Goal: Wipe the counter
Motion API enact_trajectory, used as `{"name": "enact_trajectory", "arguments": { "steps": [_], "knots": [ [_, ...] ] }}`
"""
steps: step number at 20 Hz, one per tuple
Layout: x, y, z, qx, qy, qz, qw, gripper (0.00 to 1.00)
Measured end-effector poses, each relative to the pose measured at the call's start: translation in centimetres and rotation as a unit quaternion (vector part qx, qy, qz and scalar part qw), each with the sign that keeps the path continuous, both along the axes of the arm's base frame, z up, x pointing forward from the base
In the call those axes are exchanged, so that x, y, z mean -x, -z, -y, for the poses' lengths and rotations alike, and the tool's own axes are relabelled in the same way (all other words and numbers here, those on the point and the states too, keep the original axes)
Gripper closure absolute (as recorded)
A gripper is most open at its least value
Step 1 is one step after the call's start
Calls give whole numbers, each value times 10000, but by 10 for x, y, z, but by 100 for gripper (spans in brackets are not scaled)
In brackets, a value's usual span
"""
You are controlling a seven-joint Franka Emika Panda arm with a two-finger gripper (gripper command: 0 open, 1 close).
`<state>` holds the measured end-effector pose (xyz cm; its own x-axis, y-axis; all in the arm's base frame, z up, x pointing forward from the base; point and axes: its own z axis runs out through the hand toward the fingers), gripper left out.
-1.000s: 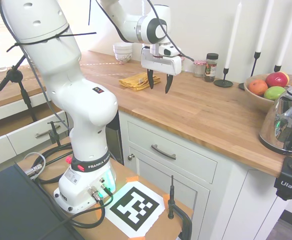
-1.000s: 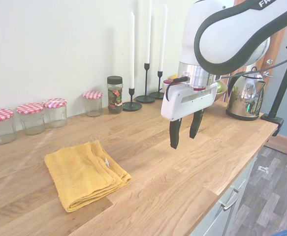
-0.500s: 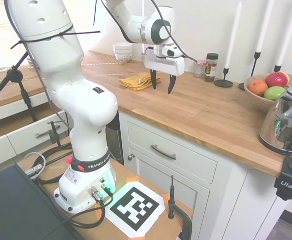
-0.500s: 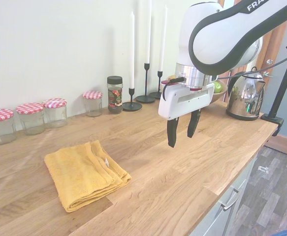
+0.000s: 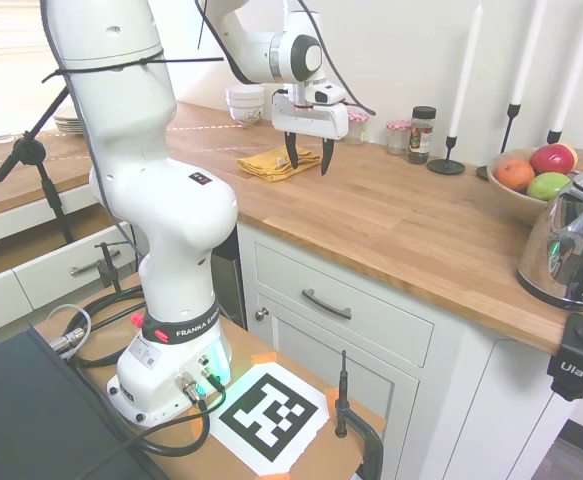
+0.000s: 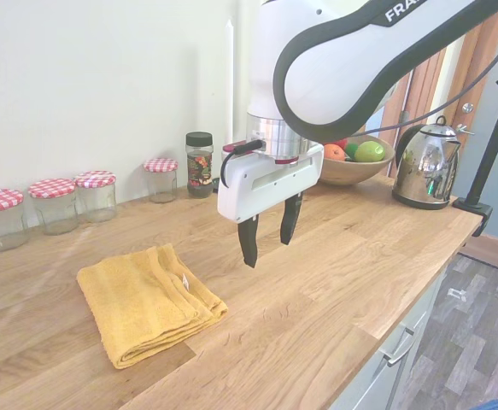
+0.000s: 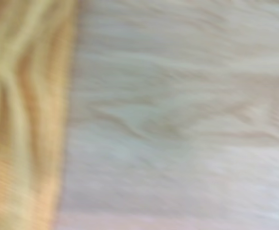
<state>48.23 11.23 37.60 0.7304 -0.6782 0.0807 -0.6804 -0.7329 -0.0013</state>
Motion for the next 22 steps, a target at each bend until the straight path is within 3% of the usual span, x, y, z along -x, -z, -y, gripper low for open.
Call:
{"name": "enact_trajectory", "arguments": {
  "steps": [6,13,22],
  "knots": [
    [-26,-10,-35,-53,-163,55,9998,0],
    [-41,1,-93,94,-373,-9,9993,0],
    [-68,39,-94,212,-368,-218,9989,0]
  ]
}}
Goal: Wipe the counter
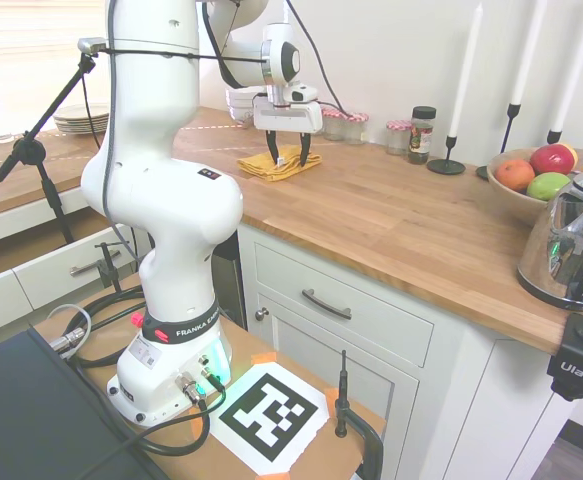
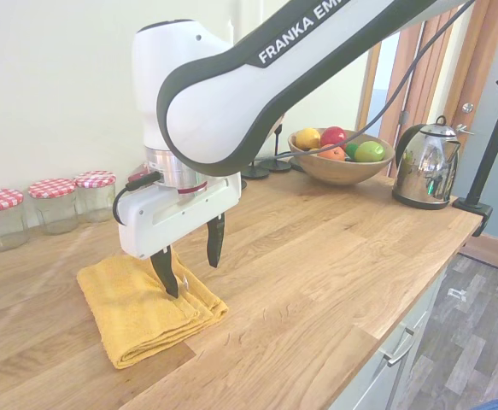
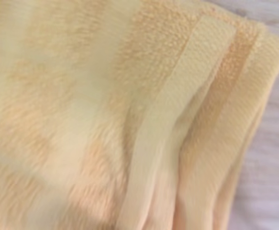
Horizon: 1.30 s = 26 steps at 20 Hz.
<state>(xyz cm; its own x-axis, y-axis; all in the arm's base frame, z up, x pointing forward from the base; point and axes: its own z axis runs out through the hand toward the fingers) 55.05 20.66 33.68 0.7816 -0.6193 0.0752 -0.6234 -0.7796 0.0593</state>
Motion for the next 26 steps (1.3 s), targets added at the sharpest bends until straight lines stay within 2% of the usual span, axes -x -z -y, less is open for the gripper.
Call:
{"name": "enact_trajectory", "arguments": {
  "steps": [3,4,26],
  "knots": [
    [-7,1,0,21,10,-18,10000,0],
    [-8,1,-1,36,1,-20,10000,100],
    [-32,2,15,12,145,-30,9999,100]
  ]
}}
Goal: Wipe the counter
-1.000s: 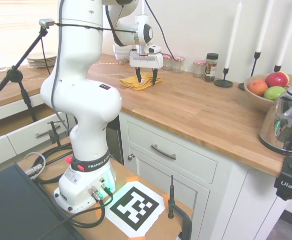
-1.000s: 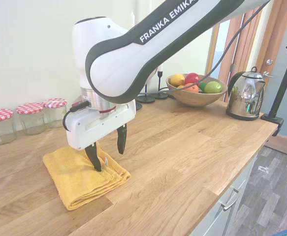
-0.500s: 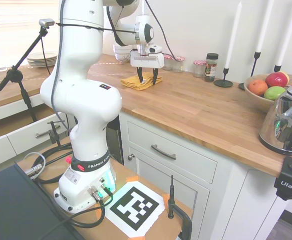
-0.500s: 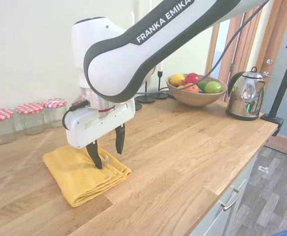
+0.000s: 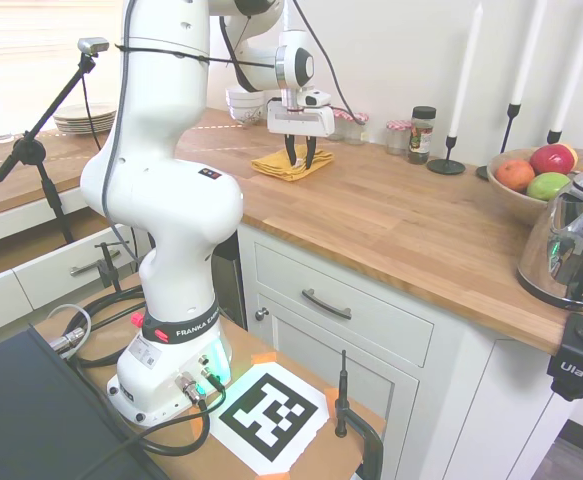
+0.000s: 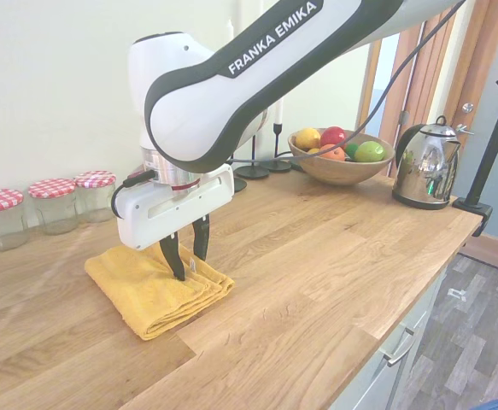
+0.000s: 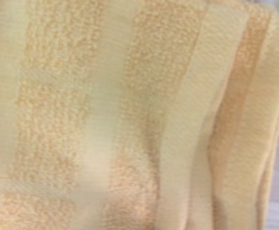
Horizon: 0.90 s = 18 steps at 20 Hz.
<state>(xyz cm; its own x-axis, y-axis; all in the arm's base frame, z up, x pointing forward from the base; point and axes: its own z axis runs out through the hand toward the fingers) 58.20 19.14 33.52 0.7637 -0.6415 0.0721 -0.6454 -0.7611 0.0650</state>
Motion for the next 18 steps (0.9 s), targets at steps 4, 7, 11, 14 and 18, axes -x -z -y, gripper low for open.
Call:
{"name": "enact_trajectory", "arguments": {
  "steps": [4,7,11,14,18],
  "knots": [
    [-4,0,3,6,14,-1,10000,100],
    [-7,0,5,13,37,-6,10000,100],
    [-10,0,9,29,68,-23,10000,100],
    [-15,0,20,43,119,-23,9999,100],
    [-24,0,55,6,270,-51,9996,100]
  ]
}}
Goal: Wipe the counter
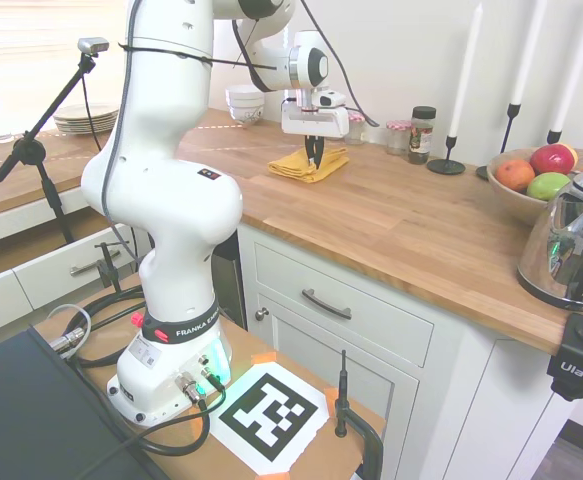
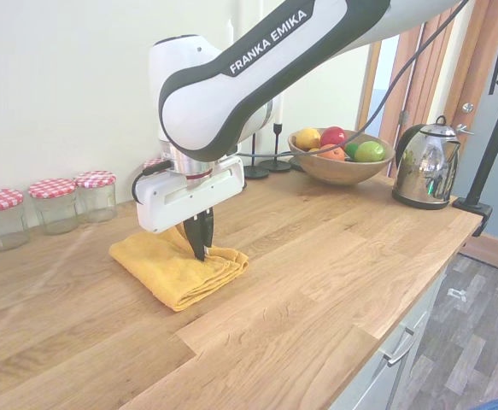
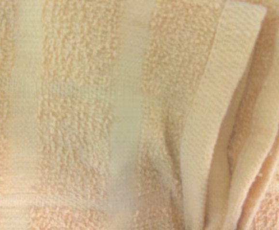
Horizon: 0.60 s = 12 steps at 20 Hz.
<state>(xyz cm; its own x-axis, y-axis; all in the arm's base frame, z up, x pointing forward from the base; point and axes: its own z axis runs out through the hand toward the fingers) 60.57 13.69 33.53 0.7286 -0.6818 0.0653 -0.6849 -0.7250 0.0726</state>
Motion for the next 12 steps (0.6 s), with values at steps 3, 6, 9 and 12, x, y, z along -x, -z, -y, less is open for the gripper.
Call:
{"name": "enact_trajectory", "arguments": {
  "steps": [3,6,9,12],
  "knots": [
    [-8,-1,42,-57,161,-17,9999,100],
    [-15,-2,95,-146,356,-19,9993,100],
    [-16,-3,150,-255,548,-16,9982,100],
    [-12,-4,196,-360,708,-14,9968,100]
  ]
}}
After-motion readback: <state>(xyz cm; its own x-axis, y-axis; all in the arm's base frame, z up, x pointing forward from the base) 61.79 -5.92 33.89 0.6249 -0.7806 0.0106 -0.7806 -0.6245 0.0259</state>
